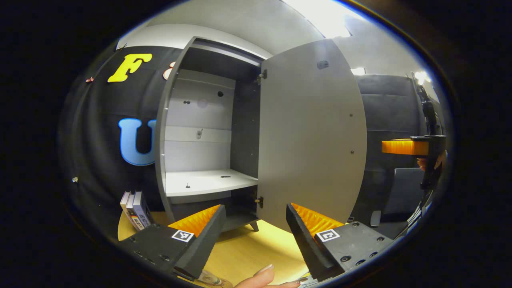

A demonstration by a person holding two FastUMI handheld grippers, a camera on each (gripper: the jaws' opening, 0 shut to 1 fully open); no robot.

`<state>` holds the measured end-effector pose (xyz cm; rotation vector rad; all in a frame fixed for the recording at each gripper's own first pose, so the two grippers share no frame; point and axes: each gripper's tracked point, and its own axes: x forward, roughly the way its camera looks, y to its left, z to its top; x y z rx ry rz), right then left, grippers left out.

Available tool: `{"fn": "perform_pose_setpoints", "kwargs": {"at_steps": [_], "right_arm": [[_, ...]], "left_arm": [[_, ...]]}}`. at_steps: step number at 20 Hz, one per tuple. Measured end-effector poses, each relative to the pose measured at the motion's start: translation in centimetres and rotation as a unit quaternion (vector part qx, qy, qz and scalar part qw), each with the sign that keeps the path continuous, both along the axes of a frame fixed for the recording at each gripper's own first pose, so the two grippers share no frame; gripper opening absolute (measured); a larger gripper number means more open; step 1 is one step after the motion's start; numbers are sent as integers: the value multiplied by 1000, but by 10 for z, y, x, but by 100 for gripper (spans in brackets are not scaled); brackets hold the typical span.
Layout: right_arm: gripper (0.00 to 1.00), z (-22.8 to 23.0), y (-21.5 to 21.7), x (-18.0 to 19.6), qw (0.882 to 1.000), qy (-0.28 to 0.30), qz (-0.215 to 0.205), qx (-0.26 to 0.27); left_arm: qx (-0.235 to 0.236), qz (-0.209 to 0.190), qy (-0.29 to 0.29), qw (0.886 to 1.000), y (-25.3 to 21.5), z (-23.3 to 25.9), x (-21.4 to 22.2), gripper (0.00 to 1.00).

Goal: Open the cabinet door with the right hand, grasp the bottle in the cabinet with the left hand and place it on the coaster, then close the cabinet door with the right hand.

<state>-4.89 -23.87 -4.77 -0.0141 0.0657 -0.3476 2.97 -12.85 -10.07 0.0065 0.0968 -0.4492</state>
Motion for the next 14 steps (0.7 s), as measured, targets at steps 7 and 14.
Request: {"fn": "perform_pose_setpoints", "kwargs": {"at_steps": [7, 14], "right_arm": [[100, -3, -14, 47, 996, -19, 79, 39], [92, -8, 6, 71, 989, -15, 136, 48]], "left_arm": [[8, 8, 15, 1000, -28, -16, -8, 95], [10, 74, 25, 997, -8, -22, -3, 95]]}}
